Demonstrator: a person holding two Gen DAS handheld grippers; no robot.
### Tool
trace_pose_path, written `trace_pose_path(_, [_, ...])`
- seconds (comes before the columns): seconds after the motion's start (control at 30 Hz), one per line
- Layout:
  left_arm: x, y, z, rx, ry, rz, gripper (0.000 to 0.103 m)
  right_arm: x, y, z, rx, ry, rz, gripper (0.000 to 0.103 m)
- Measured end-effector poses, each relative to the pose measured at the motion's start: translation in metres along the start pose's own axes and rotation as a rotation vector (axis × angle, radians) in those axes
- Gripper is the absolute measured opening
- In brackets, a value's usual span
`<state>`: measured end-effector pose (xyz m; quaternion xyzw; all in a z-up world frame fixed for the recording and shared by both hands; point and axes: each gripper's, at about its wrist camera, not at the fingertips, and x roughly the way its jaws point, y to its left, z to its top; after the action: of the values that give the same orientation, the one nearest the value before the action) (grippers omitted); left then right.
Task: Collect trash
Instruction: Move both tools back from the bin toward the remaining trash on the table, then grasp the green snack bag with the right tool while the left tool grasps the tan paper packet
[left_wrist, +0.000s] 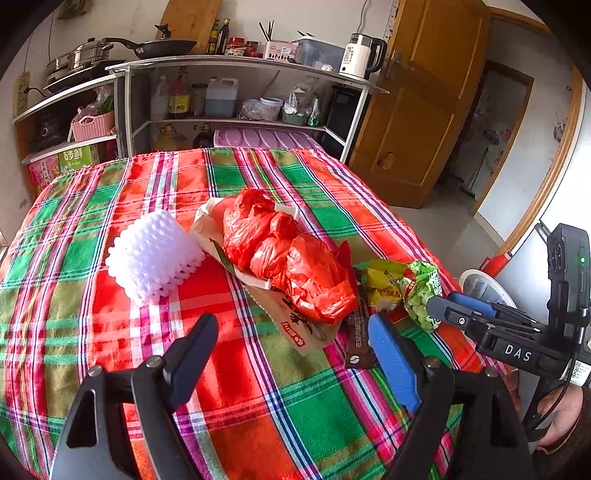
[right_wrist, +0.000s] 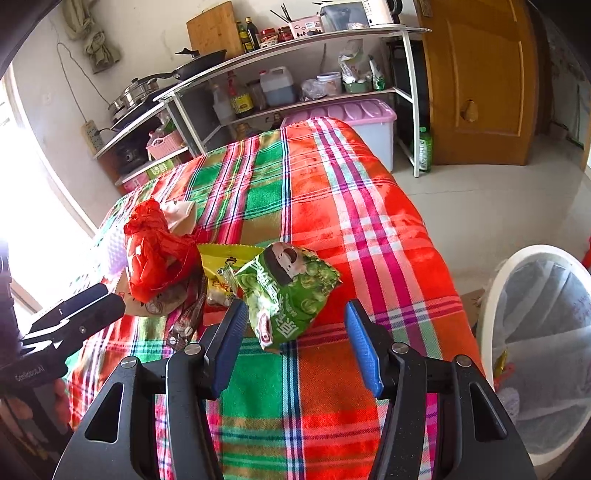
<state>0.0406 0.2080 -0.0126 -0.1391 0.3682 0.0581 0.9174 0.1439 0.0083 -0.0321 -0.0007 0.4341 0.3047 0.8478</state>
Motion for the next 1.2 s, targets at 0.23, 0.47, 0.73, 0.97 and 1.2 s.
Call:
trace_pose_path(0.23, [0.014, 0.003, 0.002, -0.009, 0.029, 0.038, 0.086, 0.011, 0.002, 0.006, -0.002, 0.041, -0.028, 0.058])
trace_pose_path(0.47, [0.028, 0.009, 0.0, -0.033, 0.048, 0.057, 0.086, 0.018, 0.005, 0.011, -0.025, 0.072, -0.073, 0.058])
trace_pose_path(0.73, [0.037, 0.007, -0.001, -0.039, 0.056, 0.051, 0.082, 0.02, -0.002, 0.012, 0.008, 0.075, -0.083, 0.058])
trace_pose_path(0.97, [0.039, 0.002, -0.001, -0.026, 0.061, 0.038, 0.063, 0.019, -0.002, 0.01, 0.007, 0.068, -0.081, 0.043])
trace_pose_path(1.2, [0.041, 0.002, -0.001, -0.03, 0.077, 0.011, 0.039, 0.017, 0.0, 0.008, 0.007, 0.06, -0.067, 0.032])
